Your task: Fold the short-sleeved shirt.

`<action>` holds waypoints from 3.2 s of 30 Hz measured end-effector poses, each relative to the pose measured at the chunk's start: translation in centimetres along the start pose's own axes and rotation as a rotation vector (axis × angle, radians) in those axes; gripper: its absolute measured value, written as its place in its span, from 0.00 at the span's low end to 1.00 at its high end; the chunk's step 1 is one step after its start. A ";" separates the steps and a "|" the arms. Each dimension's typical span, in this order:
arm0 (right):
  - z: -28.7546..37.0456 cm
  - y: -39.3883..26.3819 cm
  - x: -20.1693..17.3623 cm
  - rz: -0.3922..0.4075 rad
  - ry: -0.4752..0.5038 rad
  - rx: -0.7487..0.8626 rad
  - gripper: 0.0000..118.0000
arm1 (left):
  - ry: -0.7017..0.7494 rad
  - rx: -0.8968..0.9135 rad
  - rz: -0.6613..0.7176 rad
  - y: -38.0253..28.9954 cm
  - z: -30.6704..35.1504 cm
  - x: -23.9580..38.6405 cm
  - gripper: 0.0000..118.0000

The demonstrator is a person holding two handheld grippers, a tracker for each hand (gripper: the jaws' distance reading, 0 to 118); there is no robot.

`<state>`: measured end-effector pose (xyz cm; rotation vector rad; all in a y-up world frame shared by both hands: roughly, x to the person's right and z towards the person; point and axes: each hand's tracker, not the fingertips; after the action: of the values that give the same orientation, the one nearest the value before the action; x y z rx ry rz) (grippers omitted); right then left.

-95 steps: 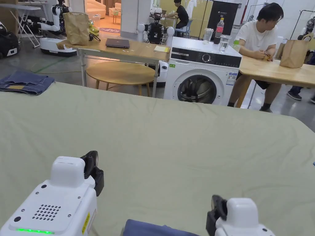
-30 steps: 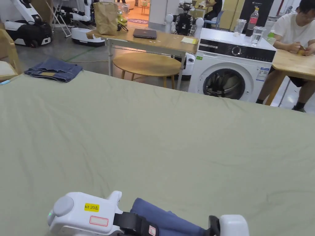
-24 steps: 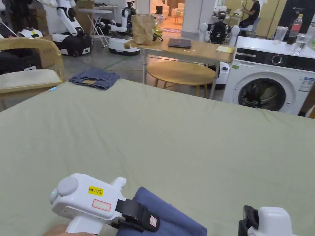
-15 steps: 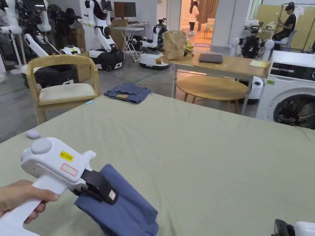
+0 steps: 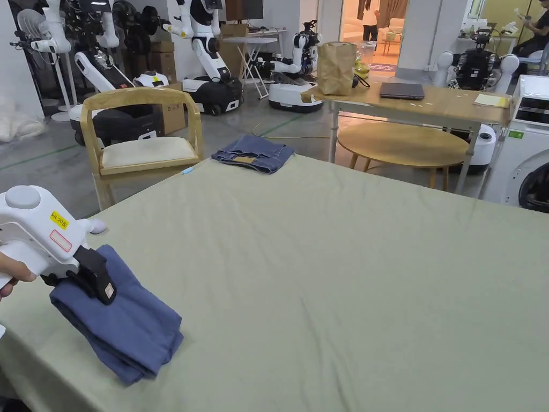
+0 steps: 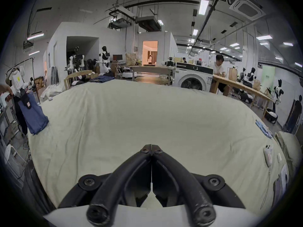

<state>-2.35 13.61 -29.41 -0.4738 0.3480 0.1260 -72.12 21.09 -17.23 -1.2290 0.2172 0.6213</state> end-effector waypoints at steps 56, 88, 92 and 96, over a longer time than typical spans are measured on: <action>2.9 3.6 6.2 -0.176 -0.208 0.235 0.00 | -0.036 1.115 -0.595 -21.1 -14.0 42.5 0.00; 3.5 3.4 4.4 -0.125 -0.243 0.302 0.80 | -0.084 1.145 -0.427 -21.4 -12.7 41.4 0.70; 4.0 3.7 4.3 -0.123 -0.268 0.335 0.80 | -0.094 1.161 -0.423 -21.5 -12.5 41.0 0.70; 4.2 4.1 3.9 -0.096 -0.278 0.352 0.80 | -0.067 1.170 -0.399 -21.3 -12.3 41.1 0.70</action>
<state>1.78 19.34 -29.02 -0.1204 0.0698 0.0350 -24.75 18.91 -23.73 -0.1004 0.2173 0.1059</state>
